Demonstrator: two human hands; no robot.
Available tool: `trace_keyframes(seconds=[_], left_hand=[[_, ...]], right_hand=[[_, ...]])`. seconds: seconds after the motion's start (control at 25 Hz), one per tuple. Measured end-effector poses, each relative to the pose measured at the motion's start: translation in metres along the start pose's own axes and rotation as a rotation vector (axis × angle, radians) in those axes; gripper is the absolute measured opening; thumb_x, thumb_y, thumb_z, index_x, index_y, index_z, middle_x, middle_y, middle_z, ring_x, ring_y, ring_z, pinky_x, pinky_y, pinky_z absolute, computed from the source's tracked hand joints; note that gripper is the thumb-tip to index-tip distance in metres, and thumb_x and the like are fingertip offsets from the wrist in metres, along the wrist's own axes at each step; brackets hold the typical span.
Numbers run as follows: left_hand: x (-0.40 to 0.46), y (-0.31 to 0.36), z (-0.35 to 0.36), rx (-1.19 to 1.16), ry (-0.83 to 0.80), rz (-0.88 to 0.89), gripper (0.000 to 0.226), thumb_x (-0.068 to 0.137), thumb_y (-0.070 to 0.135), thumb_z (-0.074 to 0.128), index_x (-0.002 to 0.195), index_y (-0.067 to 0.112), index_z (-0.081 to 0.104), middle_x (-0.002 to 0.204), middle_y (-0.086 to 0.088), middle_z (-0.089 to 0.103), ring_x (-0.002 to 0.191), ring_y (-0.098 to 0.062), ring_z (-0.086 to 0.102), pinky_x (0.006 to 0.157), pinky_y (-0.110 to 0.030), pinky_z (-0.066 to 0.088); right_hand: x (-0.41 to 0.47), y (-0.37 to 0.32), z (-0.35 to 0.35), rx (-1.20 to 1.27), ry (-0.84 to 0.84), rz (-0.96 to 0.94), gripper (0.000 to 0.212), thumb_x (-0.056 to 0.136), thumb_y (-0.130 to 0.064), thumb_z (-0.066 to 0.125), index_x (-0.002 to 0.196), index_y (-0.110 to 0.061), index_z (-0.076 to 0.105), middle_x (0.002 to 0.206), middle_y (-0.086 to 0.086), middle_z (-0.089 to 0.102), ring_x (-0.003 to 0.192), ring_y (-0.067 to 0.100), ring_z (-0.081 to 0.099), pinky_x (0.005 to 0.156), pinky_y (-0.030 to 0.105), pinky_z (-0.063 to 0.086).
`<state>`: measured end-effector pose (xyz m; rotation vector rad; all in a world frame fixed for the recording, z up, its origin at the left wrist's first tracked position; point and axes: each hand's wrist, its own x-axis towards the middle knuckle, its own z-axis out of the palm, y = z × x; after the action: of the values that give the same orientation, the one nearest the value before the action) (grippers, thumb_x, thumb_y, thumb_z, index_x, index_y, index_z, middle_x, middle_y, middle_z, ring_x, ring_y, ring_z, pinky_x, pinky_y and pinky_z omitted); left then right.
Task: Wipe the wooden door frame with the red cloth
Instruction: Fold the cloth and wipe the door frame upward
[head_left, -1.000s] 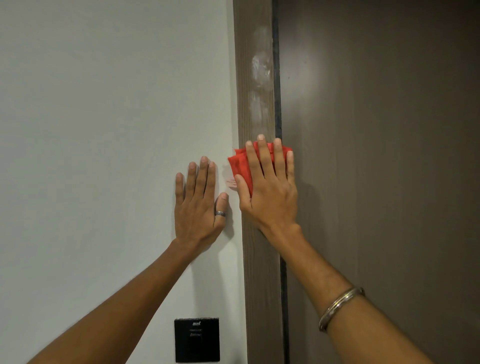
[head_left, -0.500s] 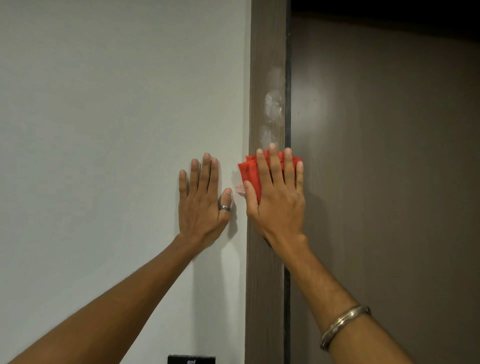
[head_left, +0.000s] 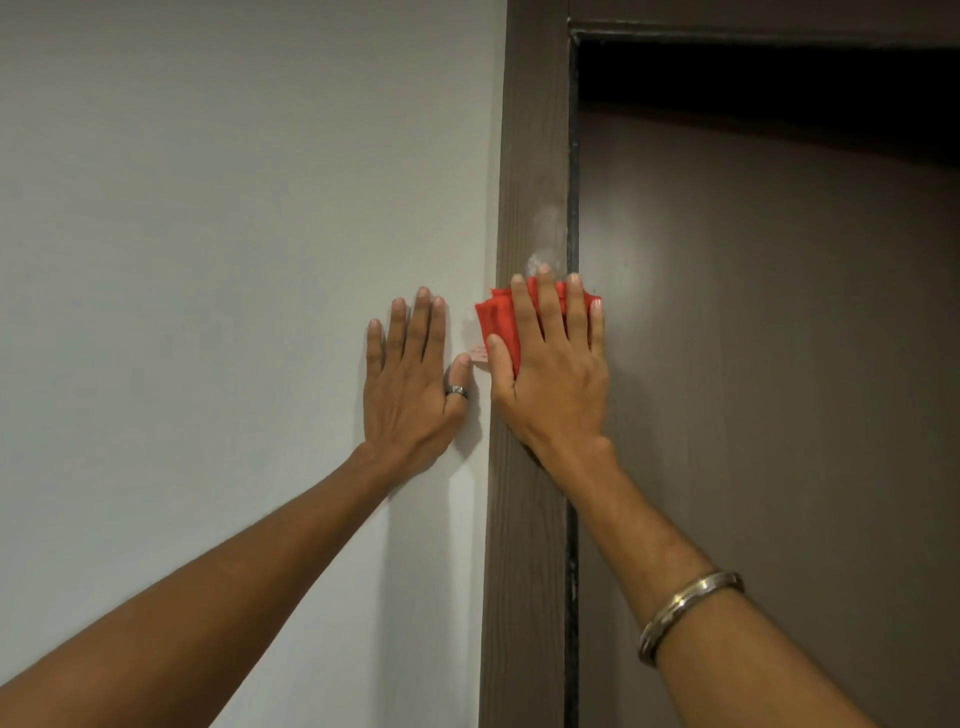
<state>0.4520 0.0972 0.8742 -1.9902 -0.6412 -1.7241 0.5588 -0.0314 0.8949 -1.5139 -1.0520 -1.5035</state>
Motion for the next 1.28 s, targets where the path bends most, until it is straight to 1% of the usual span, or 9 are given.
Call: trace_keyframes(seconds=[0.2, 0.32, 0.44, 0.56, 0.72, 0.88, 1.04, 1.16, 1.28], left_hand=[[0.006, -0.004, 0.005, 0.017, 0.032, 0.005, 0.075, 0.105, 0.050, 0.022, 0.166, 0.015, -0.004, 0.176, -0.007, -0.010, 0.163, -0.025, -0.011, 0.133, -0.051, -0.003], [0.023, -0.001, 0.001, 0.015, 0.029, -0.015, 0.075, 0.105, 0.049, 0.021, 0.166, 0.016, -0.007, 0.175, -0.005, -0.014, 0.162, -0.023, -0.015, 0.132, -0.050, -0.006], [0.033, -0.001, -0.001, 0.012, 0.034, -0.019, 0.074, 0.104, 0.051, 0.017, 0.165, 0.017, -0.008, 0.175, -0.004, -0.016, 0.161, -0.022, -0.017, 0.132, -0.049, -0.008], [0.030, -0.003, 0.004, -0.008, 0.051, -0.015, 0.075, 0.104, 0.051, 0.020, 0.165, 0.018, -0.007, 0.175, -0.003, -0.015, 0.162, -0.021, -0.016, 0.132, -0.049, -0.007], [0.039, -0.002, 0.000, -0.015, 0.040, -0.012, 0.076, 0.104, 0.052, 0.020, 0.165, 0.020, -0.009, 0.174, -0.001, -0.017, 0.161, -0.020, -0.018, 0.132, -0.049, -0.009], [0.042, -0.002, -0.005, -0.017, 0.027, -0.011, 0.074, 0.103, 0.053, 0.014, 0.164, 0.021, -0.014, 0.173, 0.000, -0.022, 0.160, -0.018, -0.024, 0.131, -0.046, -0.015], [0.040, -0.001, -0.006, -0.033, 0.036, -0.011, 0.075, 0.100, 0.056, 0.006, 0.164, 0.021, -0.013, 0.173, 0.001, -0.021, 0.160, -0.017, -0.023, 0.132, -0.047, -0.011], [0.040, -0.002, -0.005, -0.044, 0.046, -0.006, 0.075, 0.101, 0.057, 0.008, 0.164, 0.021, -0.011, 0.173, 0.001, -0.019, 0.160, -0.018, -0.020, 0.132, -0.047, -0.010], [0.037, -0.004, -0.002, -0.034, 0.051, 0.005, 0.074, 0.102, 0.055, 0.014, 0.165, 0.021, -0.009, 0.174, 0.001, -0.016, 0.161, -0.018, -0.018, 0.133, -0.047, -0.007]], right_hand=[[-0.026, -0.001, 0.007, -0.010, 0.025, 0.018, 0.072, 0.102, -0.052, 0.034, 0.165, -0.022, 0.018, 0.174, 0.007, 0.014, 0.161, 0.033, 0.008, 0.131, 0.053, 0.006], [0.030, 0.003, 0.000, 0.008, -0.018, -0.023, 0.071, 0.103, -0.051, 0.036, 0.165, -0.023, 0.016, 0.174, 0.007, 0.013, 0.161, 0.034, 0.007, 0.131, 0.051, 0.002], [0.080, 0.004, -0.008, 0.004, -0.043, 0.009, 0.069, 0.106, -0.051, 0.036, 0.165, -0.023, 0.013, 0.174, 0.007, 0.011, 0.162, 0.033, 0.004, 0.132, 0.052, 0.001], [0.063, 0.000, -0.003, 0.018, 0.002, 0.026, 0.070, 0.105, -0.051, 0.033, 0.165, -0.023, 0.012, 0.174, 0.007, 0.009, 0.162, 0.032, 0.003, 0.132, 0.051, 0.000], [0.044, 0.001, 0.002, 0.014, 0.018, 0.007, 0.072, 0.101, -0.053, 0.033, 0.165, -0.022, 0.018, 0.173, 0.008, 0.016, 0.160, 0.034, 0.011, 0.129, 0.050, 0.002], [0.108, 0.007, -0.004, -0.010, -0.011, -0.020, 0.069, 0.104, -0.052, 0.034, 0.164, -0.021, 0.019, 0.173, 0.010, 0.018, 0.160, 0.036, 0.011, 0.131, 0.053, 0.006], [0.179, 0.005, -0.015, -0.009, -0.041, -0.011, 0.068, 0.106, -0.053, 0.034, 0.164, -0.021, 0.019, 0.173, 0.010, 0.015, 0.161, 0.037, 0.007, 0.131, 0.056, 0.006], [0.164, 0.000, -0.014, -0.007, -0.019, 0.028, 0.068, 0.106, -0.053, 0.033, 0.164, -0.021, 0.017, 0.174, 0.009, 0.013, 0.161, 0.036, 0.007, 0.131, 0.055, 0.006], [0.093, -0.001, -0.008, 0.020, 0.032, 0.030, 0.070, 0.104, -0.053, 0.036, 0.164, -0.022, 0.019, 0.173, 0.008, 0.017, 0.161, 0.034, 0.011, 0.131, 0.052, 0.006]])
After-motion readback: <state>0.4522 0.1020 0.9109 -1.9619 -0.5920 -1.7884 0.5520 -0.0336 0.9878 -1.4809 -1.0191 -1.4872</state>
